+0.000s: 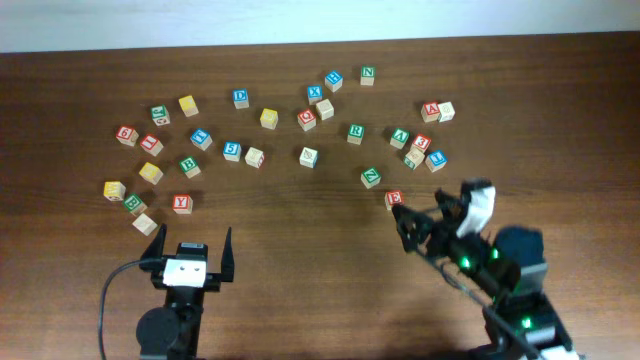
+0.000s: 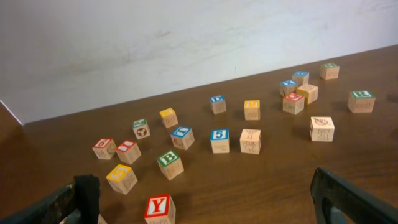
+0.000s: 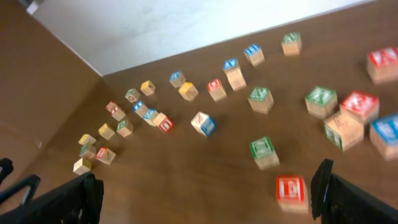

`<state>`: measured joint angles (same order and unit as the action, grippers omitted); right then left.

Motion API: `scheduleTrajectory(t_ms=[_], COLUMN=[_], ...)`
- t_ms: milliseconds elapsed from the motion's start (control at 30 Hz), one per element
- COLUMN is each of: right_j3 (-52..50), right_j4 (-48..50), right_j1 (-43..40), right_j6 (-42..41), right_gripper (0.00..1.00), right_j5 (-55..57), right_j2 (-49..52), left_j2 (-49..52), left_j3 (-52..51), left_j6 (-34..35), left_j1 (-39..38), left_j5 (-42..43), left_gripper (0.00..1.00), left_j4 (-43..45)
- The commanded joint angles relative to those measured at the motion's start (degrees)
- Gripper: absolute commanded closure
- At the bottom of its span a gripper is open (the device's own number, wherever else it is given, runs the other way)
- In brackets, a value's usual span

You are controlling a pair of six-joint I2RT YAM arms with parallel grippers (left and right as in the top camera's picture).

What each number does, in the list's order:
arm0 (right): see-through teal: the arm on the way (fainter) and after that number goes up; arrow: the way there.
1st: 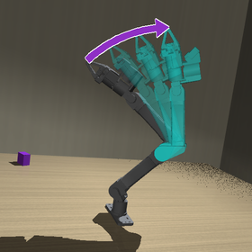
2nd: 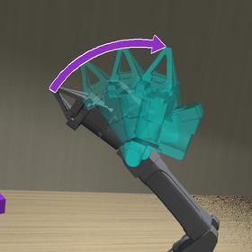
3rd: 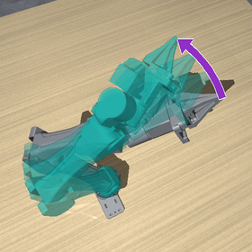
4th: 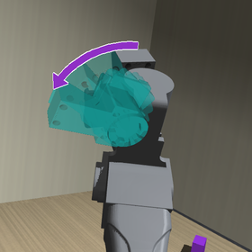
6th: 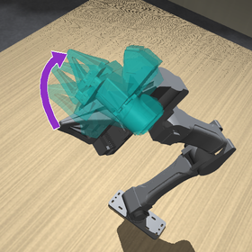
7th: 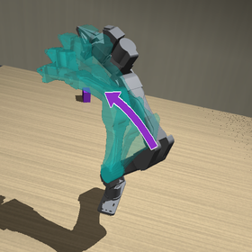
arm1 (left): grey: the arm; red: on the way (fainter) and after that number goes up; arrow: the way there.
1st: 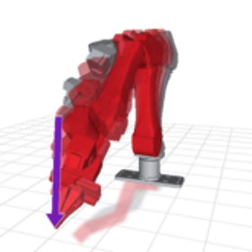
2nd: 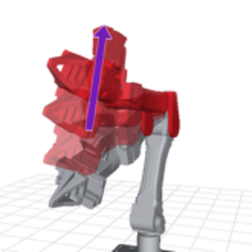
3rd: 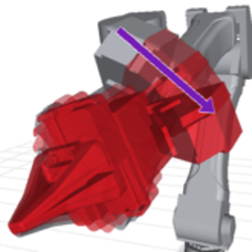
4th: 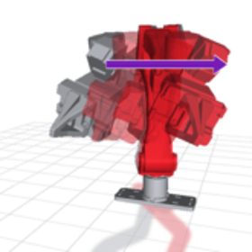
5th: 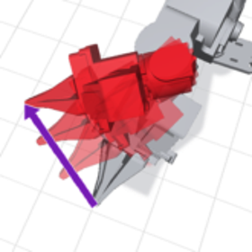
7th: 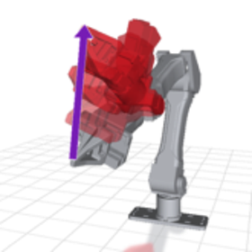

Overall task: Spell out RSS
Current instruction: 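Reach right gripper to the green R block and grasp it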

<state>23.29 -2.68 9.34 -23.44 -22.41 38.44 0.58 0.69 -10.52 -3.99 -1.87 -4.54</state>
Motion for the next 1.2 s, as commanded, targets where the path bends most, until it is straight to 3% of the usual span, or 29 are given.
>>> scheduleTrajectory(t_ms=[0, 233, 433, 600, 800, 1100, 1167], right_j3=[13.57, 41.16, 63.14, 84.24, 86.73, 86.71, 86.71], right_j4=[-3.63, -12.24, -26.25, -40.81, -41.07, -40.06, -39.23], right_j1=[2.21, 15.45, 17.84, 17.59, 15.93, 13.40, 13.40], right_j6=[10.01, 14.58, 11.93, 4.79, -4.50, -6.03, -6.05], right_gripper=[0.02, 0.02, 0.01, 0.01, 0.09, 0.19, 0.27], right_j5=[-1.99, 14.14, 23.37, 29.27, 32.28, 29.51, 29.53], right_j2=[13.55, 44.65, 68.06, 86.27, 93.20, 96.67, 96.96], left_j2=[-0.28, -0.28, -0.28, -0.28, -0.28, -0.28, -0.28], left_j3=[-0.17, -0.17, -0.17, -0.17, -0.17, -0.17, -0.17], left_j6=[-0.74, -0.74, -0.74, -0.74, -0.74, -0.74, -0.74], left_j1=[0.42, 0.42, 0.42, 0.42, 0.42, 0.42, 0.42], left_j5=[0.63, 0.63, 0.63, 0.63, 0.63, 0.66, 0.63], left_gripper=[0.01, 0.01, 0.01, 0.01, 0.01, 0.01, 0.01], left_j4=[-0.26, -0.26, -0.26, -0.26, -0.26, -0.26, -0.26])
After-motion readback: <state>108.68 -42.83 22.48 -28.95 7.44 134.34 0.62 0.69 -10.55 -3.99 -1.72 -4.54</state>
